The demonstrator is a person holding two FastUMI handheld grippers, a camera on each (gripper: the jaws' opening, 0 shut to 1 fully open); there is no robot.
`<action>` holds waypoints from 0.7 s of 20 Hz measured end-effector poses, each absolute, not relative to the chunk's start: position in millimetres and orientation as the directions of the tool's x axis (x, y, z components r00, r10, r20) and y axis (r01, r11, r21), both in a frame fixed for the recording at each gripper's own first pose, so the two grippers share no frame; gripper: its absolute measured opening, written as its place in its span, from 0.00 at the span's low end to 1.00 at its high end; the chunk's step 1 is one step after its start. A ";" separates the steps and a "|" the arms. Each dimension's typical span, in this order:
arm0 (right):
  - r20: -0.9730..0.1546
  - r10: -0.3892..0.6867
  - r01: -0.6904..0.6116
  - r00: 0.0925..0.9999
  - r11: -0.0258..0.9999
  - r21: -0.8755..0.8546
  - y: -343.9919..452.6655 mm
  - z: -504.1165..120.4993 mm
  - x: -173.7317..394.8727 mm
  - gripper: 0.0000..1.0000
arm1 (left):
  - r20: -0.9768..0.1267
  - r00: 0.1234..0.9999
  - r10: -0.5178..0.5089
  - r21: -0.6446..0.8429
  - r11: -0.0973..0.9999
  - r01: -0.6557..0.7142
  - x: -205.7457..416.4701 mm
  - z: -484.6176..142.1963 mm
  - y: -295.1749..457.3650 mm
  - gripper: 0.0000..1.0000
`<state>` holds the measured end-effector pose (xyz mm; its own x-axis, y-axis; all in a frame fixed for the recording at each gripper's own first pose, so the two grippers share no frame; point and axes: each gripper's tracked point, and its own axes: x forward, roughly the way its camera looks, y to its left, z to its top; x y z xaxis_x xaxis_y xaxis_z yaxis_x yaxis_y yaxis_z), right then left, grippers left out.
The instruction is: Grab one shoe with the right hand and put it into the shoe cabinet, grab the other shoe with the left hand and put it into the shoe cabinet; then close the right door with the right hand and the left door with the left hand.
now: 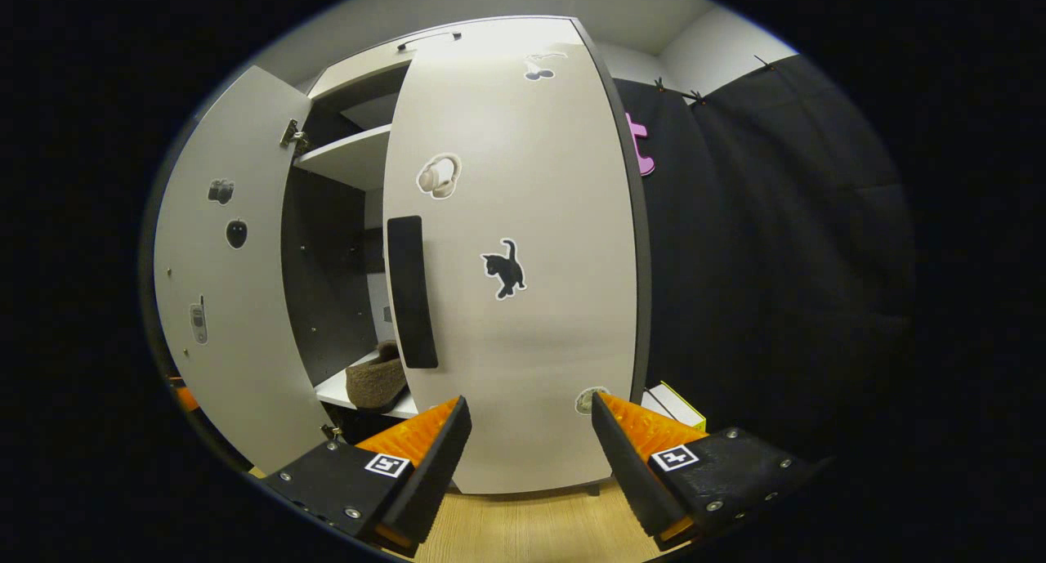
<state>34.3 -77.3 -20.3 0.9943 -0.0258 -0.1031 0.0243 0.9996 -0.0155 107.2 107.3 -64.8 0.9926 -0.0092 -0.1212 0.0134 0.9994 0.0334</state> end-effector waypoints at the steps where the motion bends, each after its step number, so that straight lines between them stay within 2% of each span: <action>1: -0.098 -0.024 0.022 0.995 1.000 -0.020 -80.2 -15.1 27.7 0.92 | -0.125 0.992 -0.025 0.022 0.999 0.028 108.2 -66.6 99.8 0.92; 3: -0.086 -0.013 0.010 0.996 0.999 -0.032 -82.9 -5.1 16.8 0.92 | -0.132 0.989 -0.066 0.011 0.998 0.068 109.7 -69.5 80.3 0.96; 8: -0.052 -0.005 0.002 0.999 0.999 -0.048 -97.8 15.9 -10.6 0.92 | -0.143 0.974 -0.173 -0.021 0.985 0.172 117.8 -76.5 26.0 0.96; 11: -0.033 -0.020 0.019 0.999 0.999 -0.050 -110.9 25.0 -21.4 0.92 | -0.152 0.968 -0.200 -0.032 0.980 0.198 132.7 -84.6 4.1 0.93; 12: -0.030 -0.025 0.023 0.999 0.998 -0.052 -114.1 26.4 -23.9 0.92 | -0.158 0.965 -0.208 -0.035 0.978 0.205 135.9 -86.8 -2.0 0.96; 14: -0.026 -0.040 0.038 0.999 0.997 -0.068 -123.1 26.3 -27.2 0.92 | -0.164 0.961 -0.223 -0.056 0.975 0.217 144.9 -92.3 -12.8 0.96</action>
<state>-27.2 -123.1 26.3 0.9989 -0.0403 -0.0258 0.0385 0.9969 -0.0683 144.9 -12.8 -92.3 0.9608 -0.2235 -0.1643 0.2171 0.9745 -0.0561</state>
